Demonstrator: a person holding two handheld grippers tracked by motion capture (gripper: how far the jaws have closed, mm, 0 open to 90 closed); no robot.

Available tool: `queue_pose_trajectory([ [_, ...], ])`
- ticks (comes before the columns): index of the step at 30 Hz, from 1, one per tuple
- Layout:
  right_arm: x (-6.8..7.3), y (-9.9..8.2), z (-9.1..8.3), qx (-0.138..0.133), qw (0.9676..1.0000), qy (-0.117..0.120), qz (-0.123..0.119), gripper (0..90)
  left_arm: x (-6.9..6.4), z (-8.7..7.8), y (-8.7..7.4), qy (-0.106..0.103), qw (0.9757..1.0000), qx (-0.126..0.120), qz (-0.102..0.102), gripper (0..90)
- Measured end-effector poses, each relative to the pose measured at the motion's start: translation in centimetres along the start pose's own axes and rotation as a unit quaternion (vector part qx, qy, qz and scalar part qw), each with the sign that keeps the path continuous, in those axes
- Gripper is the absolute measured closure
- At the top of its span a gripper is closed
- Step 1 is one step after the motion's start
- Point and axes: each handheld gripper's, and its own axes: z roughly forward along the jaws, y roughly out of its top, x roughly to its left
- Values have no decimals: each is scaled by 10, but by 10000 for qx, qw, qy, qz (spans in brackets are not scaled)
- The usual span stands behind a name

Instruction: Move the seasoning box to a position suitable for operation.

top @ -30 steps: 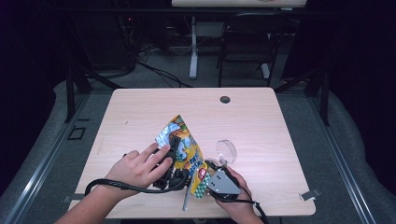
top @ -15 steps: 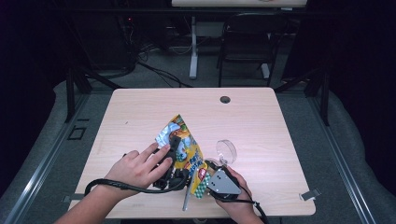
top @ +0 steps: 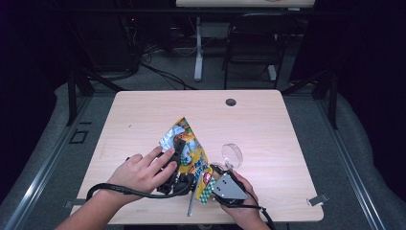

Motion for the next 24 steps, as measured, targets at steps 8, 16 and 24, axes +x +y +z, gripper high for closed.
queue_pose_trajectory([
  [8,-1,1,-1,-28,10000,20,54,702,1,-1,0,6,10000,-3,-30,789],
  [16,-1,1,-1,-33,10000,16,54,702,1,-1,0,10,10000,-5,-11,795],
  [24,-1,0,0,-46,10000,23,63,702,1,-1,0,14,10000,-22,-31,797],
])
